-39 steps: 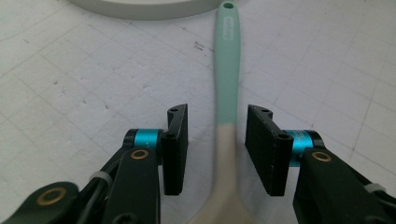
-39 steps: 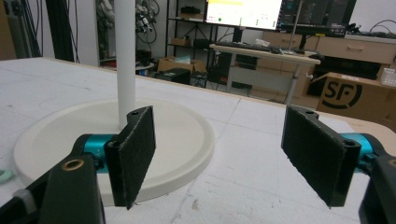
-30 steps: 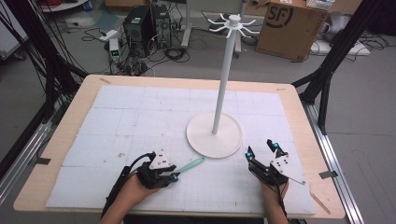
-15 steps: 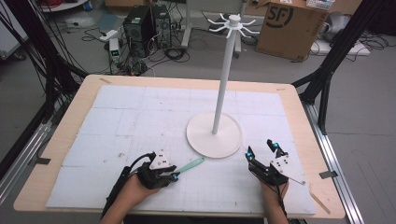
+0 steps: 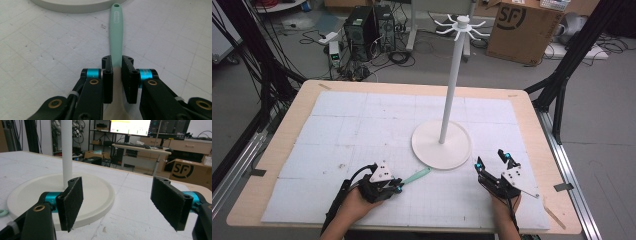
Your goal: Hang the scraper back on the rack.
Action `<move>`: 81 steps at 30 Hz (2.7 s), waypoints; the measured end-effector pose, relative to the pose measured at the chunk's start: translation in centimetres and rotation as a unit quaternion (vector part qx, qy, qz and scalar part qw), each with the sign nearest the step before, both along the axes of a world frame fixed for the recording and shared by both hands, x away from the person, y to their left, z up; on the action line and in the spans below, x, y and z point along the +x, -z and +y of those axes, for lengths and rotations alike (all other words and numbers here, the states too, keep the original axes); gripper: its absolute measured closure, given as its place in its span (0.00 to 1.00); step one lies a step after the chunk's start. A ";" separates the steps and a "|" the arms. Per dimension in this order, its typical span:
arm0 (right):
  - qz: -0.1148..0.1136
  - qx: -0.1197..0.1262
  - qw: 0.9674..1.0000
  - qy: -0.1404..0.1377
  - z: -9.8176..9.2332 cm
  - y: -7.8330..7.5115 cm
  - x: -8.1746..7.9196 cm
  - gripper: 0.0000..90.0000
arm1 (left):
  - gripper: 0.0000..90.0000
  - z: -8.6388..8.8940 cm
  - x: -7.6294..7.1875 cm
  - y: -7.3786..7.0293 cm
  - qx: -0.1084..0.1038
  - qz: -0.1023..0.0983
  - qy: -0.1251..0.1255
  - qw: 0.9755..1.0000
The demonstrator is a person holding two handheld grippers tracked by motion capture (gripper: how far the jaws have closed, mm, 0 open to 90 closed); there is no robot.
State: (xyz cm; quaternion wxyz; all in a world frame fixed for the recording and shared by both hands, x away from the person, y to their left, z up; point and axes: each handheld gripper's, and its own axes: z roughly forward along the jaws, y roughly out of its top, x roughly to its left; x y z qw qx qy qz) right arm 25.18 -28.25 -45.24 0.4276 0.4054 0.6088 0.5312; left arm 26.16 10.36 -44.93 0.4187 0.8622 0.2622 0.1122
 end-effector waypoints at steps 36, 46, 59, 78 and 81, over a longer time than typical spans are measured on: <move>0.001 0.002 1.000 -0.001 0.0 0.0 0.0 0.29 | 0.90 0.4 0.0 0.0 -0.019 -0.004 0.012 1.000; 0.000 0.004 1.000 -0.002 0.0 0.0 0.0 0.29 | 0.90 1.0 -0.4 -0.6 -0.045 -0.025 0.017 0.999; -0.002 -0.001 1.000 -0.001 0.0 0.0 0.0 0.29 | 0.90 3.1 -0.2 -1.5 -0.140 -0.068 0.016 0.988; -0.004 -0.003 1.000 -0.002 0.0 0.0 0.0 0.29 | 0.90 4.2 0.3 -2.1 -0.246 -0.121 -0.016 0.961; -0.004 -0.003 1.000 -0.002 0.0 0.0 0.0 0.29 | 0.90 4.2 0.2 -2.3 -0.260 -0.133 -0.023 0.956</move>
